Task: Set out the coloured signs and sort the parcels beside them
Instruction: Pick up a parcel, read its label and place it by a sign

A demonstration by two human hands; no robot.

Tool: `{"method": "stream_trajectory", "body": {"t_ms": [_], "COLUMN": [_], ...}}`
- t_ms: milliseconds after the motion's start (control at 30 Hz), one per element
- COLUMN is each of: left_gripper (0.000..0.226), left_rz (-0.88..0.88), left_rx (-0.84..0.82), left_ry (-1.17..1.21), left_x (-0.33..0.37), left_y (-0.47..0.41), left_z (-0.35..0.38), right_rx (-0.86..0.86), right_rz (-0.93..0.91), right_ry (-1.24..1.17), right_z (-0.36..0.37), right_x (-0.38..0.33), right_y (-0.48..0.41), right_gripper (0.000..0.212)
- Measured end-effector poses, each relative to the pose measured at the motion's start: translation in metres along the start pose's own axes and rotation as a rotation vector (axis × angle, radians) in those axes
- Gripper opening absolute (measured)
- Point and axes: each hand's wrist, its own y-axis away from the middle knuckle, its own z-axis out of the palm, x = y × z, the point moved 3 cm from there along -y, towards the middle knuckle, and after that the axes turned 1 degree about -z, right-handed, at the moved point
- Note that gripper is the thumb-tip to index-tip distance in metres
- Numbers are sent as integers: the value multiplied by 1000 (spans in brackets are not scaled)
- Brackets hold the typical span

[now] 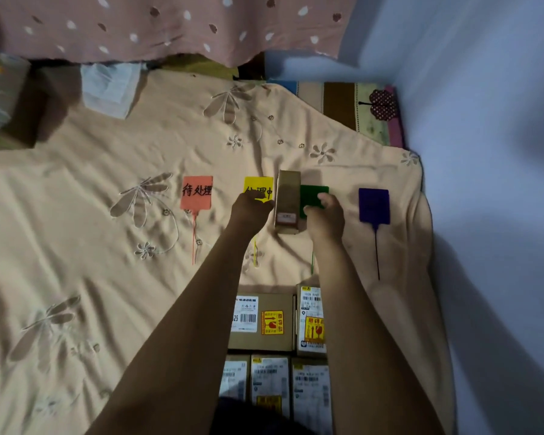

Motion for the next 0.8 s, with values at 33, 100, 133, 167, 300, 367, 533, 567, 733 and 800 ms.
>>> {"method": "stream_trajectory", "body": {"t_ms": [33, 100, 133, 167, 300, 367, 533, 567, 733, 800], "left_gripper": [39, 36, 34, 34, 40, 38, 39, 37, 19, 11], "left_rz": [22, 32, 24, 22, 75, 87, 130, 133, 113, 80], "left_rx": [3, 10, 6, -10, -65, -94, -133, -151, -218, -292], "left_ry": [9, 37, 60, 80, 134, 156, 184, 179, 158, 201], "left_x": [2, 0, -3, -5, -14, -17, -27, -30, -49, -55], "left_y": [4, 18, 27, 38, 74, 92, 140, 149, 186, 198], "left_z": [-5, -13, -15, -18, -30, -38, -61, -63, -48, -35], "right_rx": [9, 37, 57, 74, 84, 76, 59, 63, 97, 103], "right_rz": [0, -3, -9, -21, -87, -103, -112, -109, -67, -62], "right_ry": [-4, 1, 10, 17, 40, 54, 5, -7, 28, 60], "right_z": [-4, -11, -13, -15, -16, -16, -18, -20, -36, -49], "right_x": [-4, -9, -11, -13, -22, -24, -11, -7, 21, 31], "right_y": [5, 21, 31, 41, 87, 113, 169, 177, 194, 194], "right_gripper": [50, 48, 47, 46, 38, 30, 25, 25, 22, 11]}}
